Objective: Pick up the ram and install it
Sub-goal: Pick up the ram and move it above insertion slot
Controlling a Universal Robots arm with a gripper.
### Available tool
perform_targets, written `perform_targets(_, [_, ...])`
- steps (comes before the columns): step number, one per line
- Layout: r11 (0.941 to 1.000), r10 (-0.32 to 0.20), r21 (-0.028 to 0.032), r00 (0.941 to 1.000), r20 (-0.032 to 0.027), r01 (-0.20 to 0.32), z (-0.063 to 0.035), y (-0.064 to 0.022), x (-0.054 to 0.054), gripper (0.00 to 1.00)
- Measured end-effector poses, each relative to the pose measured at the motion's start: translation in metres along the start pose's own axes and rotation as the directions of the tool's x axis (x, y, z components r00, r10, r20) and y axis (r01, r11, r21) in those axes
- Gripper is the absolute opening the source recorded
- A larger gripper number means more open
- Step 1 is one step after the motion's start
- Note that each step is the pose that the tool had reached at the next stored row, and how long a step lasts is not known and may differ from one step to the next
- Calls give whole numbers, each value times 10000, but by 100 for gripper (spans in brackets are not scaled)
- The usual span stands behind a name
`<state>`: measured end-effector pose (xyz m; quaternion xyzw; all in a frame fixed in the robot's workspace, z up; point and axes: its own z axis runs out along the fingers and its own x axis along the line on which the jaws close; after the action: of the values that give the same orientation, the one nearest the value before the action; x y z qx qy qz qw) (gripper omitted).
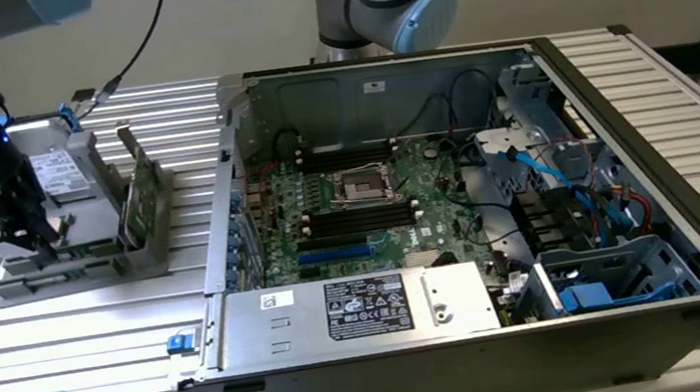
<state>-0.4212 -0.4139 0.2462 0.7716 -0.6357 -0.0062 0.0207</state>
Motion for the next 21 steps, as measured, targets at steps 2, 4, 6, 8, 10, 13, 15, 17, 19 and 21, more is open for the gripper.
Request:
perform_targets(2, [10000, 3, 0, 10000, 0, -3, 36, -1, -2, 37])
perform_targets(4, [10000, 3, -1, 10000, 0, -3, 73, -2, -2, 37])
perform_targets(6, [10000, 4, -1, 10000, 0, -4, 109, -4, -3, 37])
perform_targets(8, [10000, 5, 0, 10000, 0, -5, 145, -7, -4, 37])
perform_targets(10, [10000, 4, -1, 10000, 0, -4, 180, -10, -3, 37])
perform_targets(13, [10000, 4, -1, 10000, 0, -4, 236, -15, -4, 37])
perform_targets(15, [10000, 4, -1, 10000, 0, -4, 271, -18, -4, 37])
perform_targets(17, [10000, 4, -1, 10000, 1, -4, 308, -21, -4, 37])
perform_targets(19, [10000, 3, 1, 10000, 8, -3, 344, -24, -5, 37])
perform_targets(21, [10000, 3, 3, 10000, 22, -3, 381, -25, -6, 37])
